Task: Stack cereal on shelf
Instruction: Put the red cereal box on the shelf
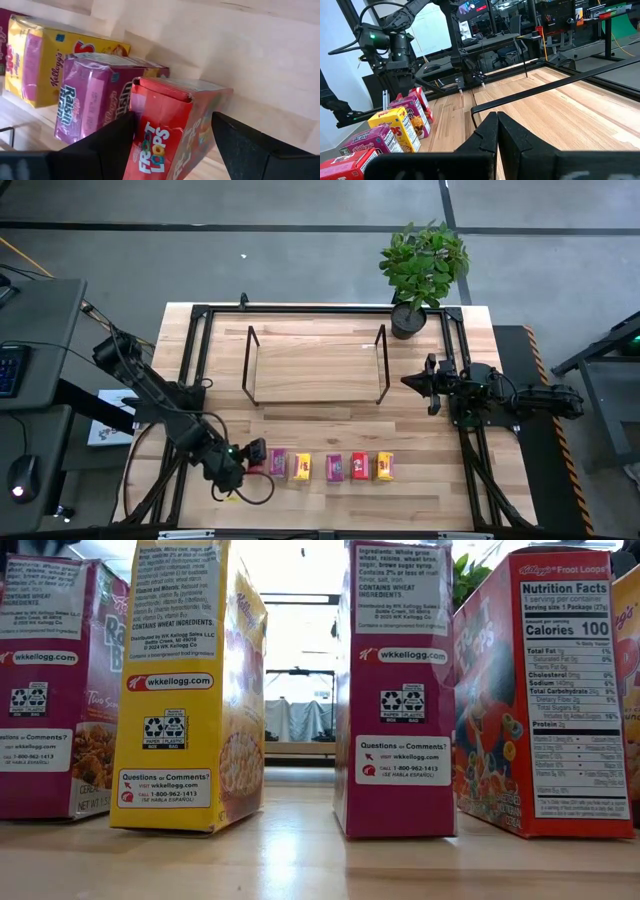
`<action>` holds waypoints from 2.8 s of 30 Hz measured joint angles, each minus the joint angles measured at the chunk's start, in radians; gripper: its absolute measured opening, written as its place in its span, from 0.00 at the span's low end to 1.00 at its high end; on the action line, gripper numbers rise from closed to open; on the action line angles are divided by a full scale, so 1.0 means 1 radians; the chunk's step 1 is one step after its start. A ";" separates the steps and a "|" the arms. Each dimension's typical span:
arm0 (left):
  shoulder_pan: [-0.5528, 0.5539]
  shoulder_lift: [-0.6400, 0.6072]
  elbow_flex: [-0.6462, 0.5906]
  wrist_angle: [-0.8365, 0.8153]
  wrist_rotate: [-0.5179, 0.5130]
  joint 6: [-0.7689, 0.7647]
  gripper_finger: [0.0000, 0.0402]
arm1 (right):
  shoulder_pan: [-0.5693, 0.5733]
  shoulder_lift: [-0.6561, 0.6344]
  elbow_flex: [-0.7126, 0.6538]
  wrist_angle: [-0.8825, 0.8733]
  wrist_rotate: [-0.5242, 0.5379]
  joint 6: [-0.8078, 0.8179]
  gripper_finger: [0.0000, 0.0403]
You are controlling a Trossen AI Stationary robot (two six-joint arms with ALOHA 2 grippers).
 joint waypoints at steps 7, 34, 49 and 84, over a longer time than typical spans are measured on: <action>-0.006 -0.015 -0.006 0.000 -0.002 -0.024 0.63 | 0.000 0.000 0.000 0.000 0.000 0.000 0.00; -0.191 -0.020 -0.005 -0.139 -0.159 -0.438 0.63 | 0.000 0.000 0.000 0.000 0.000 0.000 0.00; -0.316 -0.021 -0.004 -0.140 -0.184 -0.572 0.42 | 0.000 0.000 0.000 0.000 0.000 0.000 0.00; 0.432 -0.233 0.302 -0.203 -0.309 0.135 0.11 | 0.000 0.000 0.000 0.000 0.000 0.000 0.00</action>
